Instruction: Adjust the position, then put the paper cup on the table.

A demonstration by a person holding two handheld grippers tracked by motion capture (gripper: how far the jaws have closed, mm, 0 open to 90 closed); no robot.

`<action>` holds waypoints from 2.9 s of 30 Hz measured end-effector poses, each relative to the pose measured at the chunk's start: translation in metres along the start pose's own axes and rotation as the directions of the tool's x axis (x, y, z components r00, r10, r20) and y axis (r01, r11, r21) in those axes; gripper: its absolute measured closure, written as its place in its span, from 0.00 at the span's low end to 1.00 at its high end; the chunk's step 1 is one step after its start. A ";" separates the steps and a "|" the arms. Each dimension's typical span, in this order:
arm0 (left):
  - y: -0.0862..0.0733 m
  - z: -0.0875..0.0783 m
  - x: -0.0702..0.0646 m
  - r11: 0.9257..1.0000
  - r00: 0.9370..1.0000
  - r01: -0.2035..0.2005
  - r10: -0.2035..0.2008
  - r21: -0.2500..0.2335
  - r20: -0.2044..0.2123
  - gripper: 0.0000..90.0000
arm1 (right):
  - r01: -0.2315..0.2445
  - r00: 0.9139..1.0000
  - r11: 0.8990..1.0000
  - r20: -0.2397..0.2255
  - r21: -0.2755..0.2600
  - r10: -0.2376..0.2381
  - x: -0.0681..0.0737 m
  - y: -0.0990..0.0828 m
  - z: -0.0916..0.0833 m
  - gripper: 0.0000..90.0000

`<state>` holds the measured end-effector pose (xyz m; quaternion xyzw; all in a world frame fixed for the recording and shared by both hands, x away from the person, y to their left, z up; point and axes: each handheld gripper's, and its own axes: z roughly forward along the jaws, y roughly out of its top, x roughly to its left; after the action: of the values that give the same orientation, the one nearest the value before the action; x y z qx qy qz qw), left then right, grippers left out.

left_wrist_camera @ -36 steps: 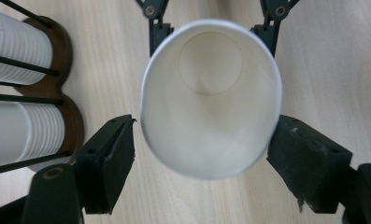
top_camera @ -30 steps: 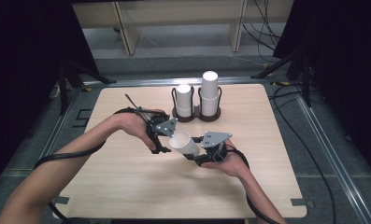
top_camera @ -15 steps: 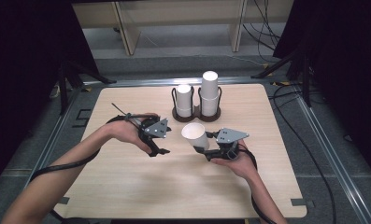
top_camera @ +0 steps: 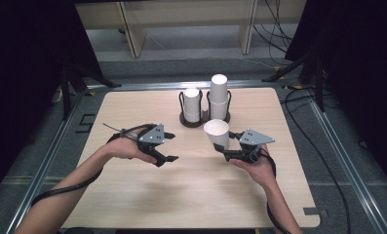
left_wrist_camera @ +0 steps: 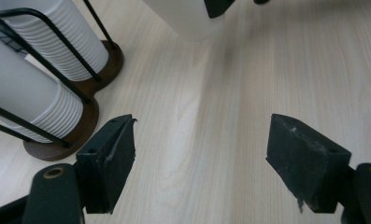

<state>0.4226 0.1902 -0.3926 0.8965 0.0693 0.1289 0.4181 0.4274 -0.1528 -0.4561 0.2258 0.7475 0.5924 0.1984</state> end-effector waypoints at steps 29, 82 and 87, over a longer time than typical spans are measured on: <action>-0.093 -0.015 -0.036 0.873 0.845 0.305 -0.433 -0.381 -0.314 0.24 | -0.133 0.893 0.985 0.419 -0.111 0.167 -0.034 -0.023 -0.042 0.39; -0.135 -0.016 -0.048 0.816 0.636 0.294 -0.556 -0.498 -0.535 0.24 | -0.254 0.785 0.967 0.579 -0.022 0.220 -0.074 -0.037 -0.038 0.38; -0.133 -0.013 -0.049 0.815 0.651 0.291 -0.552 -0.500 -0.521 0.24 | -0.261 0.779 0.965 0.598 0.034 0.190 -0.080 -0.037 -0.038 0.38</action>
<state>0.3701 0.2735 -0.4946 0.6565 0.3938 0.3369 0.5482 0.4682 -0.2360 -0.4819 0.4971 0.6491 0.4684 0.3349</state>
